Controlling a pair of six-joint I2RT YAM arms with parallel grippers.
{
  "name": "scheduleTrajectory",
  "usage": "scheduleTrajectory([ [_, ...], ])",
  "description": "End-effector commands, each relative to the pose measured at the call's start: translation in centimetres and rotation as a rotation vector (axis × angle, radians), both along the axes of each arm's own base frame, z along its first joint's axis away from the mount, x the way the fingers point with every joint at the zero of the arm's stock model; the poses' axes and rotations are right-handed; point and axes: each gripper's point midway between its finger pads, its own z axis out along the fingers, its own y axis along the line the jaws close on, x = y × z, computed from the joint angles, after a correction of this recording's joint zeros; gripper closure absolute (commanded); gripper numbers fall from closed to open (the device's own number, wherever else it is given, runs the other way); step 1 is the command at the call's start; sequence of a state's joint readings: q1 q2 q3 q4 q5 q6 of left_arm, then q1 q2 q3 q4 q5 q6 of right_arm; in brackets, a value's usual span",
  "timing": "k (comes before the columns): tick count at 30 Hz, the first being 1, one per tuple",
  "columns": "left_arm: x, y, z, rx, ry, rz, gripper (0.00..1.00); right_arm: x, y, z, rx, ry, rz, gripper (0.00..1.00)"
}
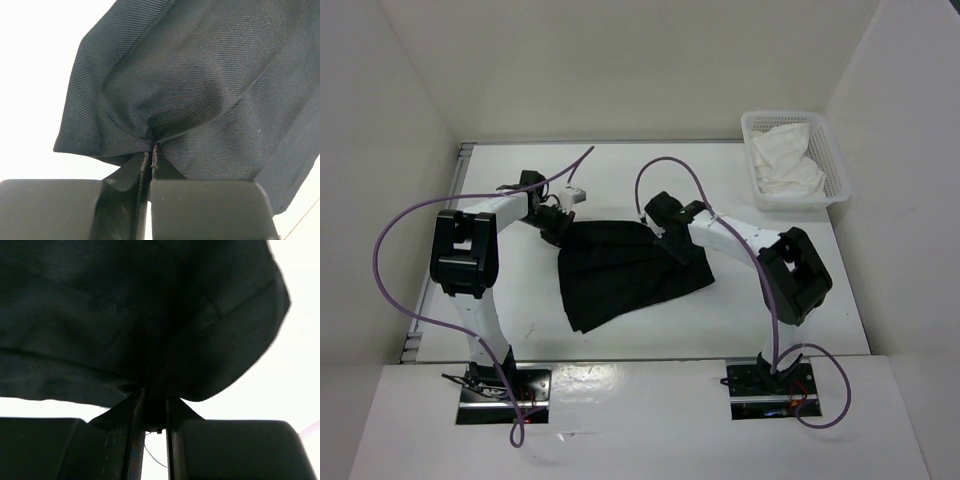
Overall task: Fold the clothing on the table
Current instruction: Fold the skirt
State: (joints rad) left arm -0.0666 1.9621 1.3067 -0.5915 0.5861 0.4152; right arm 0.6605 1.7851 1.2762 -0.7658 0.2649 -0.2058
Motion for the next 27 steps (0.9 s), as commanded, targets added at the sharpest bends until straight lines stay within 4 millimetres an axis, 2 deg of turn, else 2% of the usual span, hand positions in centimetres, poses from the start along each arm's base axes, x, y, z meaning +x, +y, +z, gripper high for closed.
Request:
scheduleTrajectory([
  [1, -0.1, -0.4, 0.3, -0.039, 0.013, -0.011, 1.00, -1.6, -2.2, -2.0, -0.059, 0.098, -0.007, 1.00],
  [2, -0.1, -0.4, 0.3, -0.039, 0.013, -0.011, 1.00, -1.5, -2.4, -2.1, -0.055, 0.105, -0.003, 1.00],
  [3, -0.1, -0.4, 0.3, -0.039, 0.013, -0.011, 1.00, -1.5, -3.2, -2.6, -0.066, 0.123, -0.023, 0.95],
  [4, -0.1, -0.4, 0.3, -0.039, 0.013, -0.011, 1.00, -1.5, -3.4, -3.0, -0.063, 0.136, -0.031, 0.82],
  [5, -0.1, -0.4, 0.3, -0.039, 0.013, -0.011, 1.00, -1.8, -3.4, -3.0, -0.063, 0.151, -0.014, 0.75],
  [6, -0.1, -0.4, 0.3, -0.039, 0.013, -0.011, 1.00, -2.2, -4.0, -3.3, -0.068, 0.179, -0.014, 0.64],
  [7, -0.1, -0.4, 0.3, -0.039, 0.013, -0.011, 1.00, -2.3, -4.1, -3.7, -0.077, 0.190, -0.004, 0.49],
  [9, -0.1, -0.4, 0.2, -0.038, 0.007, -0.018, 1.00, -3.0, -4.8, -3.9, -0.106, 0.215, 0.003, 0.38],
  [10, -0.1, -0.4, 0.2, -0.038, 0.007, -0.018, 1.00, -3.3, -4.8, -3.9, -0.106, 0.230, 0.013, 0.27],
  [13, -0.1, -0.4, 0.2, -0.038, 0.007, -0.018, 1.00, -3.7, -5.2, -2.7, -0.075, 0.246, 0.023, 0.15],
  [14, -0.1, -0.4, 0.2, -0.038, 0.007, -0.018, 1.00, -3.2, -4.5, -1.7, -0.031, 0.234, 0.037, 0.08],
  [16, -0.3, -0.4, 0.2, -0.037, 0.016, -0.018, 1.00, -2.5, -4.9, -0.1, 0.026, 0.232, 0.014, 0.06],
  [17, -0.3, -0.4, 0.2, -0.037, 0.016, -0.018, 1.00, -1.7, -3.9, 1.7, 0.112, 0.214, 0.027, 0.04],
  [19, -0.3, -0.4, 0.2, -0.037, 0.016, -0.018, 1.00, -1.2, -4.4, 3.1, 0.190, 0.234, -0.004, 0.04],
  [20, -0.3, -0.4, 0.2, -0.037, 0.016, -0.018, 1.00, -1.0, -3.8, 3.8, 0.247, 0.242, -0.001, 0.04],
  [24, -0.3, -0.4, 0.2, -0.037, 0.016, -0.018, 1.00, -0.7, -4.2, 3.2, 0.259, 0.248, -0.028, 0.04],
  [27, -0.3, -0.4, 0.2, -0.037, 0.016, -0.018, 1.00, -0.6, -3.2, 3.7, 0.311, 0.237, -0.020, 0.04],
])
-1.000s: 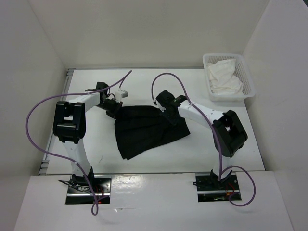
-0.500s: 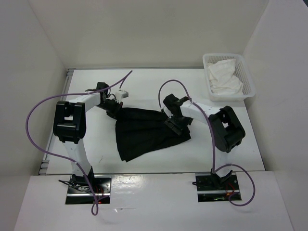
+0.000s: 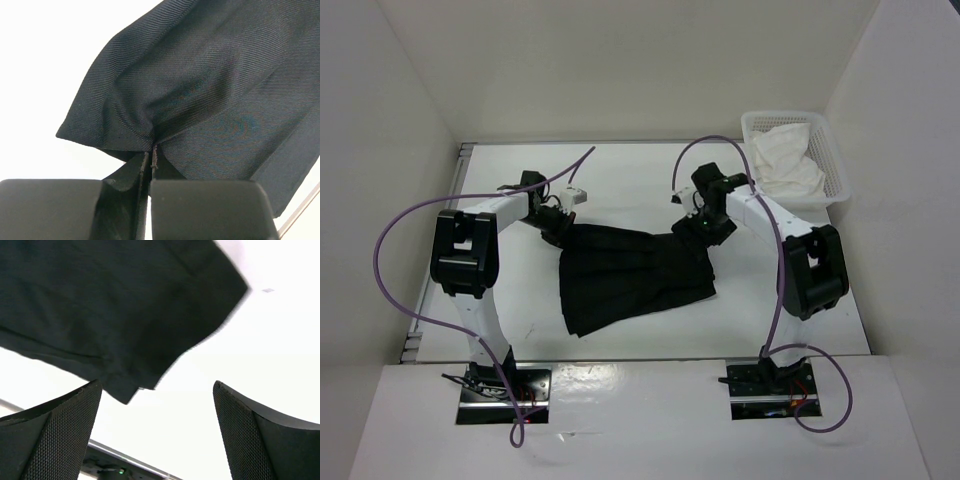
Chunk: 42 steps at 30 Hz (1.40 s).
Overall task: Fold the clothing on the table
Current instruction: Fold the skirt
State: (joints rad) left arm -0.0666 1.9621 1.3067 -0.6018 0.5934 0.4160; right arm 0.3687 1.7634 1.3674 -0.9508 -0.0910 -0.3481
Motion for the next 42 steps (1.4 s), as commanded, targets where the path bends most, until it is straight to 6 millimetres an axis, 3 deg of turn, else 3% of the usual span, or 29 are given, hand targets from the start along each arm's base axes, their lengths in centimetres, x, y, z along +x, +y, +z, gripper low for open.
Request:
scheduleTrajectory([
  [1, 0.0, -0.3, 0.2, -0.031, 0.006, -0.015, 1.00, -0.8, 2.2, 2.5, 0.120, -0.005, 0.029, 0.04],
  [4, 0.0, -0.3, 0.2, -0.031, 0.006, -0.015, 1.00, -1.2, 4.3, 5.1, 0.216, -0.019, 0.082, 0.03],
  [7, 0.0, -0.3, 0.2, -0.031, 0.006, -0.015, 1.00, -2.3, 6.2, 5.6, 0.217, -0.013, 0.147, 0.03],
  [13, 0.0, -0.3, 0.2, -0.031, 0.006, -0.015, 1.00, -4.3, 7.2, 2.3, 0.189, 0.096, 0.186, 0.03],
  [20, 0.3, -0.3, 0.4, -0.032, -0.003, -0.015, 1.00, -4.3, 6.7, -2.4, 0.127, 0.174, 0.180, 0.00],
  [29, 0.3, -0.2, 0.3, -0.023, -0.004, -0.013, 1.00, -2.9, 5.0, -7.4, 0.082, 0.279, 0.119, 0.00],
  [32, 0.3, -0.2, 0.3, -0.023, -0.004, -0.013, 1.00, -1.4, 4.8, -8.4, 0.063, 0.248, 0.098, 0.00],
  [42, 0.3, 0.2, 0.1, 0.001, 0.006, 0.008, 1.00, 4.1, 5.7, -7.9, 0.069, 0.132, 0.050, 0.00],
])
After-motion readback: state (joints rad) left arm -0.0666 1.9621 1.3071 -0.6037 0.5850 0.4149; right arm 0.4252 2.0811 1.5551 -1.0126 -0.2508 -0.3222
